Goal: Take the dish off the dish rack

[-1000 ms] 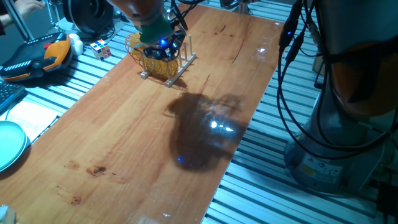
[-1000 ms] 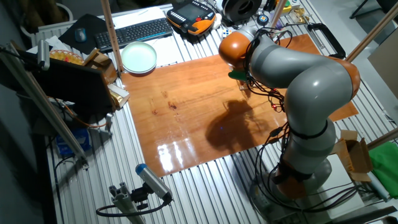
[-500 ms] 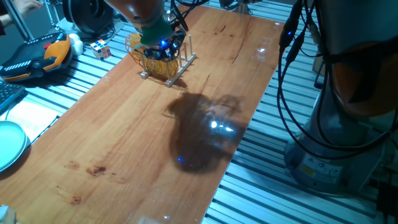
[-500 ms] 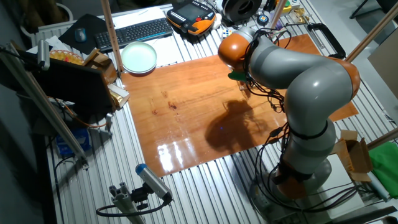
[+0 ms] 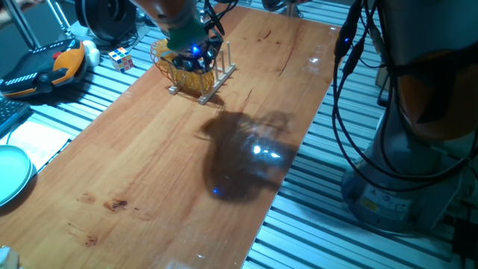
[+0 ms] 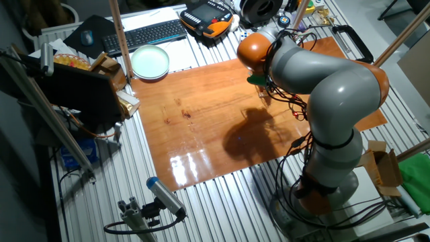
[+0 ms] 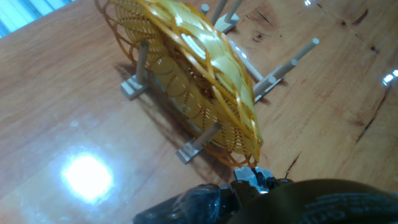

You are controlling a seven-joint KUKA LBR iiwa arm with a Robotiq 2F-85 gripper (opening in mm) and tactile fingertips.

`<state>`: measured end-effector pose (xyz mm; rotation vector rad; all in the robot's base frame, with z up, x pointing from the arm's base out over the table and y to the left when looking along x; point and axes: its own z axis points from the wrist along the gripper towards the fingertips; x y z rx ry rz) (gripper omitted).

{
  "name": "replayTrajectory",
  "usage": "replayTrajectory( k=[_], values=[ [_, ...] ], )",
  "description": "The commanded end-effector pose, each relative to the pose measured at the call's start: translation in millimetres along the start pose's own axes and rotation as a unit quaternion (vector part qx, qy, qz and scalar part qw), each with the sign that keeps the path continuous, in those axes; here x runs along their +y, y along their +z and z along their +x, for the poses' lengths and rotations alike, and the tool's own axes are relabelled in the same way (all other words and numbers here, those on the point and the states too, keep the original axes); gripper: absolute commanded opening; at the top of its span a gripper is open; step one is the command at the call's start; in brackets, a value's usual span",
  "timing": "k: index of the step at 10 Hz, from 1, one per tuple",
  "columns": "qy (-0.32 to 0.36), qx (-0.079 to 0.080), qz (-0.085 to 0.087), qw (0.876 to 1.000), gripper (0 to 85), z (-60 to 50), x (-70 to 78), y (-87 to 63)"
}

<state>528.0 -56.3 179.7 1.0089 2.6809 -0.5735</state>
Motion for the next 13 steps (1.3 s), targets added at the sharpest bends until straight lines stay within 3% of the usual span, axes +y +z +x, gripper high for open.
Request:
replayTrajectory(
  k=[1, 3, 5, 6, 9, 13],
  values=[
    [0.004, -0.003, 0.001, 1.000, 0.7, -0.1, -0.2, 0.0],
    [0.010, -0.010, 0.002, 1.000, 3.7, -0.9, -0.2, 1.9],
    [0.023, -0.007, -0.001, 1.000, 33.0, 0.9, 1.3, 1.1],
    [0.032, -0.010, -0.004, 0.999, 43.3, 1.2, 1.7, 2.0],
    [0.047, -0.023, -0.002, 0.999, 45.0, -1.2, 1.8, 8.1],
    [0.060, -0.026, 0.004, 0.998, 43.7, -4.8, 1.0, 15.2]
  ],
)
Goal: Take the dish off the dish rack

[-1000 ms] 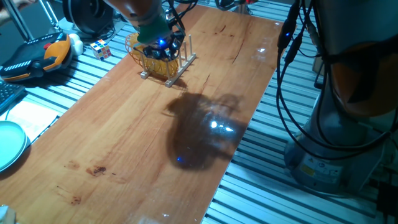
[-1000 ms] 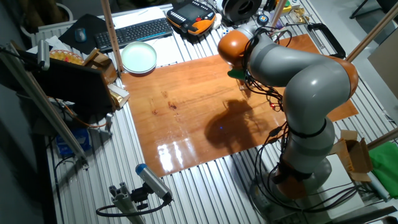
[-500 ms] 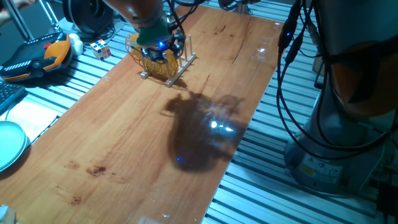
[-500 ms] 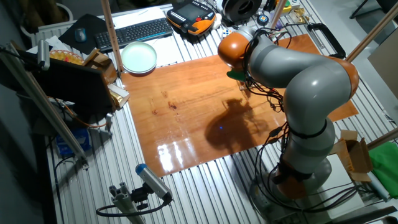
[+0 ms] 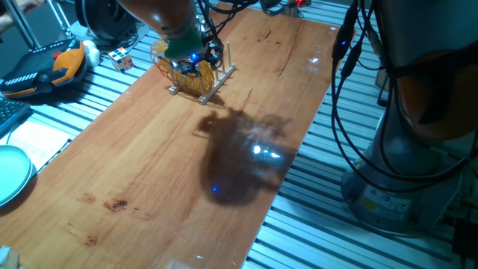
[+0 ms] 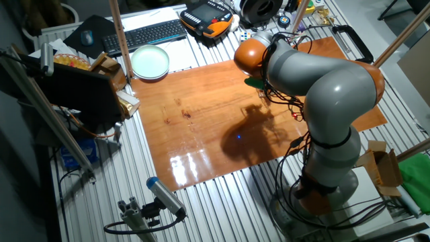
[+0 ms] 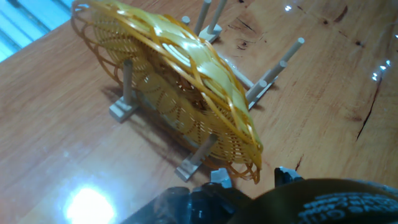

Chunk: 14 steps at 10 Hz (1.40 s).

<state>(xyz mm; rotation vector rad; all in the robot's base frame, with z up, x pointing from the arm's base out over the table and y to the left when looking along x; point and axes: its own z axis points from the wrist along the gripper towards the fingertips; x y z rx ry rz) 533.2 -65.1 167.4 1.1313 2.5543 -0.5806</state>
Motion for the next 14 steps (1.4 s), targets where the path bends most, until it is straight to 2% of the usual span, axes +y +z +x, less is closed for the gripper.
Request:
replayTrajectory(
  k=[1, 7, 14],
  values=[
    [0.000, -0.001, 0.001, 1.000, 43.3, -1.4, 0.1, 0.4],
    [-0.007, -0.009, 0.006, 1.000, 43.0, -10.6, -2.1, 9.3],
    [-0.002, -0.014, 0.000, 1.000, 41.7, -12.0, -3.3, 26.1]
  ],
)
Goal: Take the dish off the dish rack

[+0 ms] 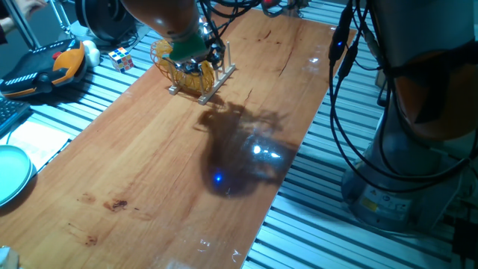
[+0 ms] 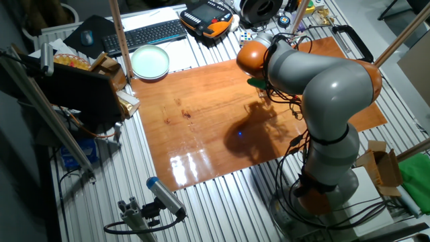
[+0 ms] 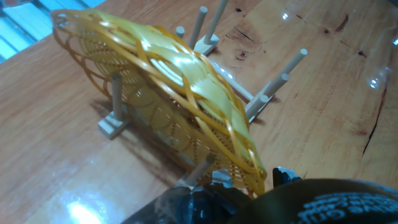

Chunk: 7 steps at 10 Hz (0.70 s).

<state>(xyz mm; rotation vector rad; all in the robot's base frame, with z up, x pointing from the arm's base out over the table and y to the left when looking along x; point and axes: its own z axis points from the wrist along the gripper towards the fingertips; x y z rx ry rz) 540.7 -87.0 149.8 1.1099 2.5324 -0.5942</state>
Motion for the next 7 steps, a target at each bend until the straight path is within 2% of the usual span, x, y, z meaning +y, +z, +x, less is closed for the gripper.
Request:
replayTrajectory(
  k=[1, 7],
  values=[
    [0.000, 0.000, -0.001, 1.000, 41.3, 1.1, -0.1, 1.1],
    [0.006, 0.002, -0.004, 1.000, 34.7, 4.6, -4.1, 6.9]
  ],
)
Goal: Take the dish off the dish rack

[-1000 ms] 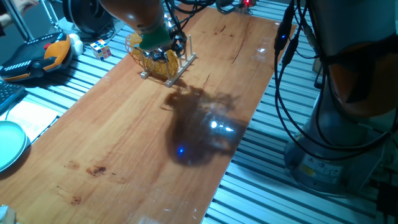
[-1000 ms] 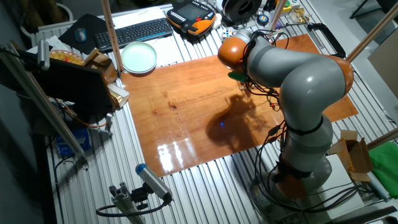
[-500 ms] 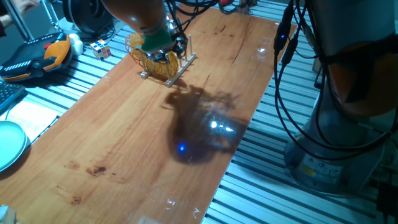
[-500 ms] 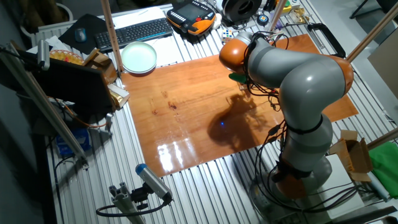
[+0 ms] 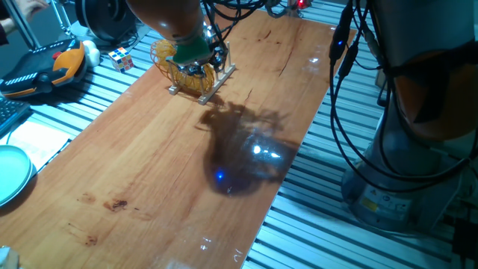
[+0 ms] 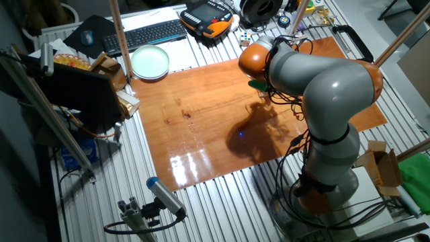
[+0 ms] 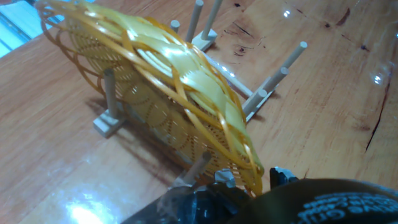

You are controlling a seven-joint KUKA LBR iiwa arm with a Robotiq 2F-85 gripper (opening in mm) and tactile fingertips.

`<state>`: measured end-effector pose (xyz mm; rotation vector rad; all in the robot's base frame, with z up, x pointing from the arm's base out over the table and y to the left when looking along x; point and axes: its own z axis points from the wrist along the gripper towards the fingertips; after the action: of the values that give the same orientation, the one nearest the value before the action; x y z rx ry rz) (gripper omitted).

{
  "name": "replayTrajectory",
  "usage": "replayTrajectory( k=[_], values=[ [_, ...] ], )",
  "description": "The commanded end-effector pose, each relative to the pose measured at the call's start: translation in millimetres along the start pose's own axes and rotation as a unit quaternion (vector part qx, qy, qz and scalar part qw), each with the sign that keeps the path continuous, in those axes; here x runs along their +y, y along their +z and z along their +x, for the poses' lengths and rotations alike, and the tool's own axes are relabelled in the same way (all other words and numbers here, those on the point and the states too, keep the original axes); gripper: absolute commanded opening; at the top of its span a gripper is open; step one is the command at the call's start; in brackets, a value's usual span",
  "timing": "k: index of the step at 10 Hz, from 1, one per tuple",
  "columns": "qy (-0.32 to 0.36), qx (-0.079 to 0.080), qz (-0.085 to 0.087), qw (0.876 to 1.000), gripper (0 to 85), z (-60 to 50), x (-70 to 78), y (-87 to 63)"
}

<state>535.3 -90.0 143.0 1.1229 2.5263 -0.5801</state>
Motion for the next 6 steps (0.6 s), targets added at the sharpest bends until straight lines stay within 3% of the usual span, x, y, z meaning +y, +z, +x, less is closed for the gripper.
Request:
replayTrajectory(
  k=[1, 3, 4, 6],
  values=[
    [0.000, -0.001, 0.001, 1.000, 28.7, 0.0, -0.3, -0.5],
    [0.000, -0.002, 0.002, 1.000, 5.7, 0.3, -0.4, -1.7],
    [0.002, -0.004, 0.001, 1.000, 0.7, 1.0, 0.0, -1.7],
    [0.001, -0.013, 0.011, 1.000, 0.7, 2.7, 1.8, -2.5]
  ],
)
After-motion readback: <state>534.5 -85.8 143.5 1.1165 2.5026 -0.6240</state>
